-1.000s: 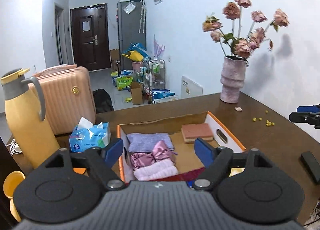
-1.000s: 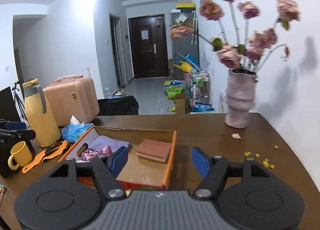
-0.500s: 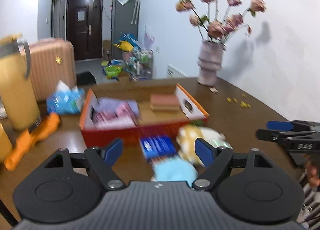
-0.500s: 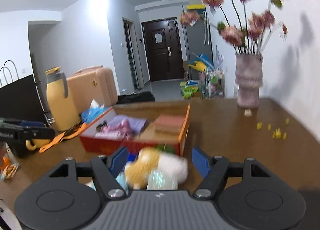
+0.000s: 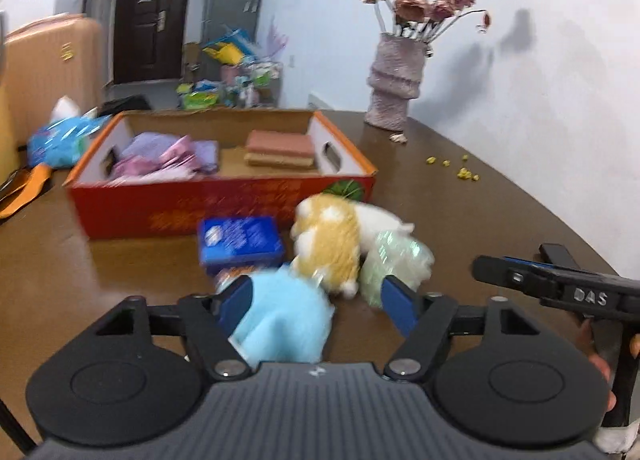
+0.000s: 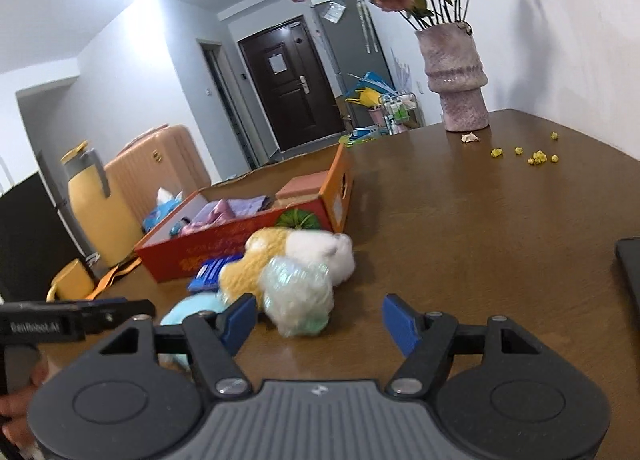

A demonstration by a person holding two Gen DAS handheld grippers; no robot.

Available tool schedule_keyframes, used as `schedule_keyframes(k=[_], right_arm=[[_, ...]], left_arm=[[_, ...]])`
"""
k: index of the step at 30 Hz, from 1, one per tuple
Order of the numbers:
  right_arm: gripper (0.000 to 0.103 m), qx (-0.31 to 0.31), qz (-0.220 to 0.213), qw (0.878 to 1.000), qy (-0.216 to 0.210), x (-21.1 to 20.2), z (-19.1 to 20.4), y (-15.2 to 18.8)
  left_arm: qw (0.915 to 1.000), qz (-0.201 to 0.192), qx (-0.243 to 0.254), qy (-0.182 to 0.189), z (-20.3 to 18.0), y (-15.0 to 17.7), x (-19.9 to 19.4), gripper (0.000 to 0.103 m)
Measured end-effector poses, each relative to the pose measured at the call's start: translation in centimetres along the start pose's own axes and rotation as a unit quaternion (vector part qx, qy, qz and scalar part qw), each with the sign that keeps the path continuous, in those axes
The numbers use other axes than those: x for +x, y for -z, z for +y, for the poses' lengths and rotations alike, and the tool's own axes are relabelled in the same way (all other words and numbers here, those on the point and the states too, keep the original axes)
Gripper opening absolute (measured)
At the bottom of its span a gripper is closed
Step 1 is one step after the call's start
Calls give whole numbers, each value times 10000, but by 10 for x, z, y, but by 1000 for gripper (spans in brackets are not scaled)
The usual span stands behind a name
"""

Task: Organize soft objects
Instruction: 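Lower both grippers onto the yellow-and-white plush toy and close them, then carry the plush toy into the red box and open both grippers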

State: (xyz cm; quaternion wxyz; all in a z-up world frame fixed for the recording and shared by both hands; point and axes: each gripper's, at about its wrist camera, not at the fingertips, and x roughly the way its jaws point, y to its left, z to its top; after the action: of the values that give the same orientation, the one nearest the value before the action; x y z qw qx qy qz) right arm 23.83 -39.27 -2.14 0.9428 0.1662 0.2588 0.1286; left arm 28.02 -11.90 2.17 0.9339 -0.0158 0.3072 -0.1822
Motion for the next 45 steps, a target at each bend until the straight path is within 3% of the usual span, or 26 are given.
schedule_keyframes(k=[3,6,15,18,24,37,45], right_arm=[[62,170,-1,9998,-81,23,-8,-15],[58,305,70,9995,-74,52,-15,-27],[58,1067,649,9906,-562,132,-42,-37],[47,1232,631,9877,-726,141,-44,-33],[41,1205,519,9889,-698,136,-39,-34],[40,633,-314,9940,-838,35,21,-53],[40,517,-337,9938,-922,27,48,-63]], left_arm=[[9999,78,100,-20,-6,-9,31,59],[9997,227,35,106,-4,-14,58,58],[9967,570,-363,441,13,-15,98,50],[9967,487,-371,541,15,-15,99,46],[9960,355,-490,664,16,-13,95,42],[9946,-554,-324,815,2,-21,-18,42],[9940,-699,-388,741,19,-34,-35,42]])
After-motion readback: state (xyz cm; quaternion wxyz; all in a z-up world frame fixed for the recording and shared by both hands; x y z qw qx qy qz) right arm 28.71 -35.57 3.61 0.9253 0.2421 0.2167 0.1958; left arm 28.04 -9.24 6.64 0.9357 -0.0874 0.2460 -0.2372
